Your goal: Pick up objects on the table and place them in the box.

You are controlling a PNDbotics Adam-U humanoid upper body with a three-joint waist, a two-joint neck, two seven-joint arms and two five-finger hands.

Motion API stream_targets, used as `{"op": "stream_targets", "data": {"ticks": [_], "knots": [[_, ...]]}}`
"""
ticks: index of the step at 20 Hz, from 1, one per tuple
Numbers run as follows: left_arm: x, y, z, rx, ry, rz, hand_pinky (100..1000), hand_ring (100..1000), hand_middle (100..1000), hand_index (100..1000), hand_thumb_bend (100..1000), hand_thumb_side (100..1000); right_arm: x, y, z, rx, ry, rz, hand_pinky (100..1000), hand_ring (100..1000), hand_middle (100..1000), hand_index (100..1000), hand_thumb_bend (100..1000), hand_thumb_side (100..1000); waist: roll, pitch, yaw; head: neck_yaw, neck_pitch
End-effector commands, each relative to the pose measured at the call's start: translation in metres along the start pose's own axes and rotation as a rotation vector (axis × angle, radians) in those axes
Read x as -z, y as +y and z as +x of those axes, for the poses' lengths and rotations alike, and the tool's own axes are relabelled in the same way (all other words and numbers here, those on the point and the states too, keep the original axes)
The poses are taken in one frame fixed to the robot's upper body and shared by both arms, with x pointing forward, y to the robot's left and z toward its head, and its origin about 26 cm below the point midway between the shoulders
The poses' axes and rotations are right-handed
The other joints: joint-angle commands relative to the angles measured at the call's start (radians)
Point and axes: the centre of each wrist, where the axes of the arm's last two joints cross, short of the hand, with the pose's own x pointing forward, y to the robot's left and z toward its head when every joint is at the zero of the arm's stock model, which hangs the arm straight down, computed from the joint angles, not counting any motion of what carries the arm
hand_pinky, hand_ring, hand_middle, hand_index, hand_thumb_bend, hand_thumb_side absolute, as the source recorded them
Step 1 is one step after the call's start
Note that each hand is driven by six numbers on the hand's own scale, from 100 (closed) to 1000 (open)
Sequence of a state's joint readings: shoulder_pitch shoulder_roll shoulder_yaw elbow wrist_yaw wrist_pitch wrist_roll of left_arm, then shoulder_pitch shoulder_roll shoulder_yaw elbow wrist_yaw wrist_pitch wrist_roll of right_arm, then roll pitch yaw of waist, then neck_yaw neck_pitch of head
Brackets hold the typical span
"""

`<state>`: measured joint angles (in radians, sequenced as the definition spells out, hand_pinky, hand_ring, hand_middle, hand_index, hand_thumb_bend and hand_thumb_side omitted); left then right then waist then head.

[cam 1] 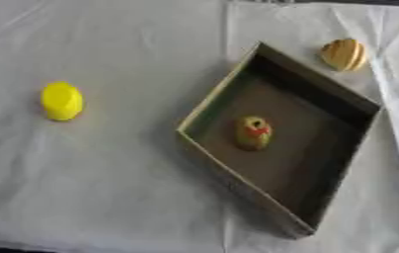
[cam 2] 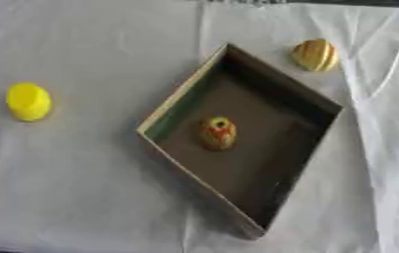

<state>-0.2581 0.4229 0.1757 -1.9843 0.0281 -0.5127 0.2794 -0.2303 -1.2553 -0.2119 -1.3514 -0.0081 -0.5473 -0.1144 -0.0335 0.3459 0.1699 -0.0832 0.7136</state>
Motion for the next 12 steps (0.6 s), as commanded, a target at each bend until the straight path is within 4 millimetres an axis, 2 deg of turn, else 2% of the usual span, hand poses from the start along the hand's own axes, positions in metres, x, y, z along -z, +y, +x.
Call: {"op": "stream_targets", "data": {"ticks": [1,4,9,10,11,12], "knots": [[0.01,0.002,0.005,-0.002,-0.036,-0.025,821,820,778,860,100,598,0.004,-0.018,-0.007,-0.144,0.011,0.124,885,1000,804,932,100,206,-0.002,-0.014,0.002,-0.01,-0.013],[0.011,0.002,0.005,-0.006,-0.035,-0.025,821,820,778,860,100,604,-0.001,-0.008,-0.01,-0.24,0.004,0.262,894,1000,825,944,100,175,-0.003,-0.011,0.002,-0.009,-0.013],[0.01,0.002,0.005,-0.007,-0.034,-0.027,821,821,778,860,100,603,-0.005,0.001,-0.009,-0.356,-0.047,0.435,906,1000,822,944,100,233,-0.002,-0.011,0.001,-0.008,-0.012],[0.01,0.002,0.005,-0.008,-0.034,-0.027,821,821,778,860,100,602,-0.004,0.002,-0.008,-0.369,-0.06,0.451,908,1000,821,946,115,317,-0.002,-0.011,0.0,-0.008,-0.011],[0.011,0.001,0.005,-0.009,-0.034,-0.028,821,821,778,860,100,603,-0.003,0.002,-0.006,-0.38,-0.07,0.463,909,1000,820,946,135,359,-0.002,-0.012,0.0,-0.008,-0.011],[0.011,0.001,0.005,-0.01,-0.034,-0.028,821,821,778,860,100,604,-0.002,0.003,-0.005,-0.387,-0.076,0.473,918,1000,820,948,104,406,-0.002,-0.012,0.0,-0.008,-0.011]]}}
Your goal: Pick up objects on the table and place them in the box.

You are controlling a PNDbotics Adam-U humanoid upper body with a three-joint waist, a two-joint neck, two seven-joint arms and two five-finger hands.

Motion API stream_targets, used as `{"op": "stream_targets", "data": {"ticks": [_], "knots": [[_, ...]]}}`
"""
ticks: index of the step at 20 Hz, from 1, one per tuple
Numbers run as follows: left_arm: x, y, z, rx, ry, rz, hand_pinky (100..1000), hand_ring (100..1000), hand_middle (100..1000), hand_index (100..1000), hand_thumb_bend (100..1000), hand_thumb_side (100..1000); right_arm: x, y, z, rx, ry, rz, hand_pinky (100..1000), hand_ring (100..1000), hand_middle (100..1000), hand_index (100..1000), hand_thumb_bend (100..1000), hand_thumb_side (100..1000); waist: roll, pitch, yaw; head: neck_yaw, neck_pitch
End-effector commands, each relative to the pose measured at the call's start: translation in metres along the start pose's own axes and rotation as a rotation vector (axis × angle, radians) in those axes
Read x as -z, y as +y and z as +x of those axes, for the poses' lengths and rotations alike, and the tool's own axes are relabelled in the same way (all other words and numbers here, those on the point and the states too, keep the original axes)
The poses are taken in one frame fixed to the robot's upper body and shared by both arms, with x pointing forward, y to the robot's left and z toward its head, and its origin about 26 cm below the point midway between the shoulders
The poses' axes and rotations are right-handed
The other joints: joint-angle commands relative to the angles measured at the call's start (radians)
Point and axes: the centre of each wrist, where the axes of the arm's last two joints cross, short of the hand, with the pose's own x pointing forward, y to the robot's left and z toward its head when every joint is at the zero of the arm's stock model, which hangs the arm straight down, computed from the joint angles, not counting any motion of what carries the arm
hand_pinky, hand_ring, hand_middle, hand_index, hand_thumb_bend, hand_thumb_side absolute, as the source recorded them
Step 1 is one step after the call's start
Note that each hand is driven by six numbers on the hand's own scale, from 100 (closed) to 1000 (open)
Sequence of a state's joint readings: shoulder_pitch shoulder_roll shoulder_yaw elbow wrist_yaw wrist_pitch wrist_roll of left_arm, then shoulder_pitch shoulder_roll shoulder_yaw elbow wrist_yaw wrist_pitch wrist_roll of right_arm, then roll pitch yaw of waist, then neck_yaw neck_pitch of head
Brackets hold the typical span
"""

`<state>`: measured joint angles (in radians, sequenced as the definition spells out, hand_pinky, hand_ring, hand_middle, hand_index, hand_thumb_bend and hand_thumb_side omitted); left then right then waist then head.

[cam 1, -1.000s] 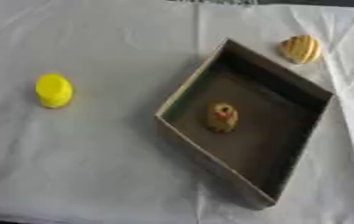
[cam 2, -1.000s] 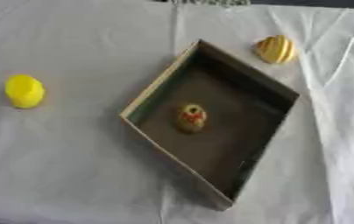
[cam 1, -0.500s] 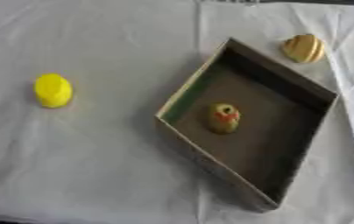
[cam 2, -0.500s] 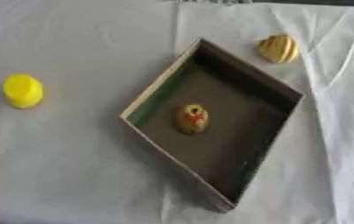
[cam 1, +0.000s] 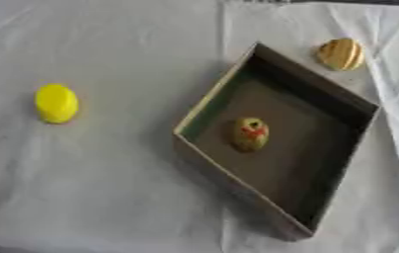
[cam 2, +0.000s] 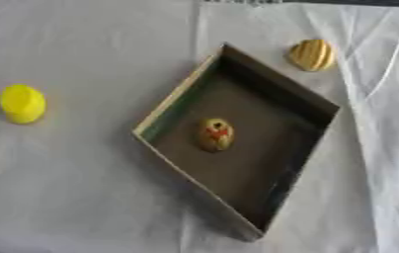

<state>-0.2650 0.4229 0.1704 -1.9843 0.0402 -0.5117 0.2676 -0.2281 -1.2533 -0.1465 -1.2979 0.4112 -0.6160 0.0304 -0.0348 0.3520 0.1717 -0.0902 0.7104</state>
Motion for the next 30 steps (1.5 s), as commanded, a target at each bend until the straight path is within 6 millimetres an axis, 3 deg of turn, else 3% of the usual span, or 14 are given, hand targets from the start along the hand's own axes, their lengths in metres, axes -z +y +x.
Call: {"op": "stream_targets", "data": {"ticks": [1,8,20,30], "knots": [[0.009,0.003,0.005,0.006,-0.031,-0.021,821,820,778,860,100,604,0.004,-0.017,0.003,-0.076,-0.029,0.035,928,1000,821,948,100,412,-0.001,-0.019,-0.002,-0.001,-0.007],[0.01,0.003,0.005,0.001,-0.032,-0.022,821,821,778,859,100,604,0.012,-0.016,0.011,-0.072,-0.02,0.034,931,1000,818,941,100,365,-0.003,-0.02,0.004,-0.002,-0.009],[0.011,-0.002,0.005,-0.025,-0.03,-0.029,820,821,778,858,100,616,0.039,-0.008,0.029,-0.075,-0.094,0.093,930,1000,849,974,100,370,-0.002,-0.014,0.024,-0.023,-0.011],[0.011,-0.004,0.005,-0.039,-0.029,-0.031,820,821,779,859,100,618,0.059,-0.005,0.033,-0.03,-0.133,0.08,937,1000,835,975,100,297,-0.004,-0.008,0.039,-0.045,-0.018]]}}
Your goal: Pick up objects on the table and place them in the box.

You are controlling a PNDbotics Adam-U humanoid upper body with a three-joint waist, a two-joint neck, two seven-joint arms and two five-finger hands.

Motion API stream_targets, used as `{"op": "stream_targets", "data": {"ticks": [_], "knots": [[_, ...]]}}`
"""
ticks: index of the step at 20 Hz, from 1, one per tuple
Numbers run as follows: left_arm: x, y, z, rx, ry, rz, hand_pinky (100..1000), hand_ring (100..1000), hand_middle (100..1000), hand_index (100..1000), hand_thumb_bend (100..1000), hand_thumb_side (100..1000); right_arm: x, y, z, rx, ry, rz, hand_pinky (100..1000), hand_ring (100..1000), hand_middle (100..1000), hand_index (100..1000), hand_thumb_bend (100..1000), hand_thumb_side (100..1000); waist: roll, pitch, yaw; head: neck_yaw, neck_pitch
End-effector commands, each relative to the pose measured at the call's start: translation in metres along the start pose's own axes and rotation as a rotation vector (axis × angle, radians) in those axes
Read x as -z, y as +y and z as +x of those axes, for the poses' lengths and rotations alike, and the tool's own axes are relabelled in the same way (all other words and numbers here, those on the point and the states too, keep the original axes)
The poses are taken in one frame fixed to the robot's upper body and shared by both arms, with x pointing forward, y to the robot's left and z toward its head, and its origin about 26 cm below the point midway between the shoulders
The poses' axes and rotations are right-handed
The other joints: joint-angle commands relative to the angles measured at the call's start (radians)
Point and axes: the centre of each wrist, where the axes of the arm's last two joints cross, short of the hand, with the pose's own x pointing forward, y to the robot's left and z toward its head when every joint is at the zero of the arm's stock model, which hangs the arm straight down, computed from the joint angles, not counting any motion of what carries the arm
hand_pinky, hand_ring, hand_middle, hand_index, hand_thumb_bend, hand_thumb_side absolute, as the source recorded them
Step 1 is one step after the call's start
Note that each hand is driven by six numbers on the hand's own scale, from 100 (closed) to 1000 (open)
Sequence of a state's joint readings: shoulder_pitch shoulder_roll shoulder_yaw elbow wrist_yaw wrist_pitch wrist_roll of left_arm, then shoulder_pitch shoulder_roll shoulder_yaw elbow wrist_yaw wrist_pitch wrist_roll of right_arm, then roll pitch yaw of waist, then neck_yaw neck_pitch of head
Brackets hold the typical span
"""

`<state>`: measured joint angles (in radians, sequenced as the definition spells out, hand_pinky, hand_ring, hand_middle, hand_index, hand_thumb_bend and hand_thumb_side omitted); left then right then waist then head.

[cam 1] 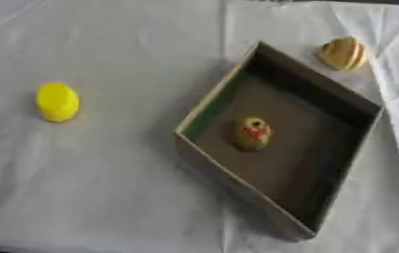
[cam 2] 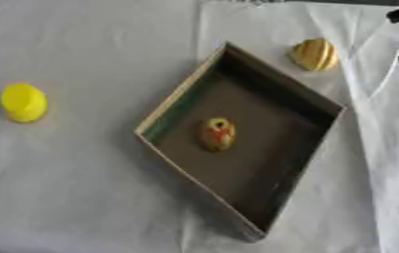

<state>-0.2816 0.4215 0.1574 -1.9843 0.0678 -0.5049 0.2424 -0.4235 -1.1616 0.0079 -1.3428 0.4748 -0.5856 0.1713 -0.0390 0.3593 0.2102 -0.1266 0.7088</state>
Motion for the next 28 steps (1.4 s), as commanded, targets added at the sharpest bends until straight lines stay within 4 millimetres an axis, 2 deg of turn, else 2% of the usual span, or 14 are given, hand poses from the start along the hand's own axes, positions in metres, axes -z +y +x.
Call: {"op": "stream_targets", "data": {"ticks": [1,15,22,25,28], "knots": [[0.008,0.0,0.004,-0.003,-0.03,-0.016,820,821,779,859,100,618,0.001,-0.014,-0.003,-0.014,-0.005,-0.009,937,1000,835,975,100,292,0.0,-0.015,0.002,-0.011,-0.017],[0.009,-0.003,0.004,-0.02,-0.033,-0.023,820,822,780,858,100,618,0.035,-0.028,0.009,0.027,-0.115,-0.041,940,1000,834,979,100,229,-0.005,-0.003,0.032,-0.049,-0.028],[0.009,-0.004,0.004,-0.026,-0.033,-0.025,820,820,780,858,100,617,0.04,-0.032,0.009,-0.007,-0.075,-0.03,933,1000,837,976,100,200,-0.006,0.006,0.039,-0.066,-0.037],[0.01,-0.005,0.004,-0.029,-0.035,-0.027,819,819,780,858,100,616,0.04,-0.032,0.006,-0.077,-0.006,-0.028,937,1000,854,977,225,195,-0.005,0.016,0.041,-0.071,-0.042],[0.011,-0.006,0.004,-0.032,-0.042,-0.029,819,818,779,857,100,616,0.038,-0.029,0.001,-0.144,0.079,-0.034,945,1000,857,976,304,202,-0.005,0.028,0.045,-0.078,-0.051]]}}
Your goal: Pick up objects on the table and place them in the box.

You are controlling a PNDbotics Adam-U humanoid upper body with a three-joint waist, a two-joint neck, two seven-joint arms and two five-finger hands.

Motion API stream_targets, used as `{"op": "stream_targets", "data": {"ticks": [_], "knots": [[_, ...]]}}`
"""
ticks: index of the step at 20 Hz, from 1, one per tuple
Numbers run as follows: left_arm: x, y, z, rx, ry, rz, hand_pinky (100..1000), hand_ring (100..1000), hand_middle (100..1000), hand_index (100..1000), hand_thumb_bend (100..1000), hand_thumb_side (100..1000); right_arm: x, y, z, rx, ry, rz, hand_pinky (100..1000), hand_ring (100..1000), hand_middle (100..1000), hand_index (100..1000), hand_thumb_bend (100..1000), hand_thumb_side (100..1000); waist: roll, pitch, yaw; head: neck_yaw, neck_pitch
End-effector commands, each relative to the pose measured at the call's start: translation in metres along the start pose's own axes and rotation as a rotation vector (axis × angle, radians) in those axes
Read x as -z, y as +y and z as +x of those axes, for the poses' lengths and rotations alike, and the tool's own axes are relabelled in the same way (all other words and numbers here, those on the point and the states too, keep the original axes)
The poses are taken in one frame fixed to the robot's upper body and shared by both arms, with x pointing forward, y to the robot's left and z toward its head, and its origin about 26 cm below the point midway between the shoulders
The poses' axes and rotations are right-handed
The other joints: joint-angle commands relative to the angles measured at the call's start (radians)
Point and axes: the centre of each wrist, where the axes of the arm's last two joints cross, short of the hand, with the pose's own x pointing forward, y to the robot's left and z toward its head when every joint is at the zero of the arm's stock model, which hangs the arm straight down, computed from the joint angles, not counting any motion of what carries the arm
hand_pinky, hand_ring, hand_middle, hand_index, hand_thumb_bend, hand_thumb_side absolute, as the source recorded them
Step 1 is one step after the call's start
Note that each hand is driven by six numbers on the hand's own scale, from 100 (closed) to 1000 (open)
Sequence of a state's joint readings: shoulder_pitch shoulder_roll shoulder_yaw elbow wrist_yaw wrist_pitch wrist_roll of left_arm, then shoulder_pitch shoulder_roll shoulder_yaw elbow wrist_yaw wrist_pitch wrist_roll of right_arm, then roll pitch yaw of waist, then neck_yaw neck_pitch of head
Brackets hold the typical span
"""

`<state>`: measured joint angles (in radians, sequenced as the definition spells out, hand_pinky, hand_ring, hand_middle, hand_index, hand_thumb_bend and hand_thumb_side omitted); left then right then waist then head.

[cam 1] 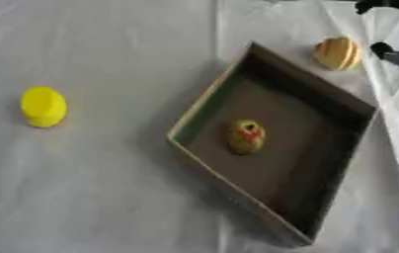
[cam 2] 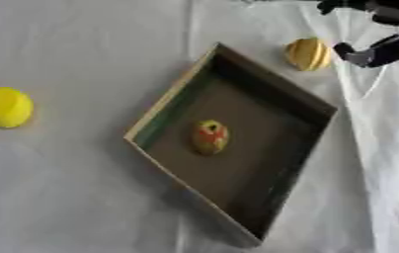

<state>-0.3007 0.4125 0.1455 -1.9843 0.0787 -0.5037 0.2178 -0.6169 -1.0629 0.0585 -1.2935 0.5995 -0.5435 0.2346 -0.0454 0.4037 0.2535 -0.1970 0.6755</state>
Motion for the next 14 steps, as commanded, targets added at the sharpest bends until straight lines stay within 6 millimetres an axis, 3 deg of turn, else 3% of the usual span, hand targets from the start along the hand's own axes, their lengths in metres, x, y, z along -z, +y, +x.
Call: {"op": "stream_targets", "data": {"ticks": [1,7,14], "knots": [[0.008,0.0,0.004,-0.004,-0.034,-0.013,819,818,779,857,100,615,-0.008,-0.012,-0.012,-0.095,0.105,-0.023,950,1000,859,977,312,206,0.001,-0.011,0.003,-0.009,-0.022],[0.011,-0.001,0.005,-0.006,-0.05,-0.018,819,817,780,856,100,614,-0.012,-0.006,-0.022,-0.11,0.2,-0.058,966,1000,860,990,264,177,-0.003,0.023,0.014,-0.012,-0.056],[0.014,-0.004,0.005,-0.011,-0.064,-0.015,819,816,779,855,100,617,-0.013,-0.016,-0.026,-0.072,0.224,-0.118,968,1000,849,987,119,150,-0.005,0.066,0.026,-0.005,-0.105]]}}
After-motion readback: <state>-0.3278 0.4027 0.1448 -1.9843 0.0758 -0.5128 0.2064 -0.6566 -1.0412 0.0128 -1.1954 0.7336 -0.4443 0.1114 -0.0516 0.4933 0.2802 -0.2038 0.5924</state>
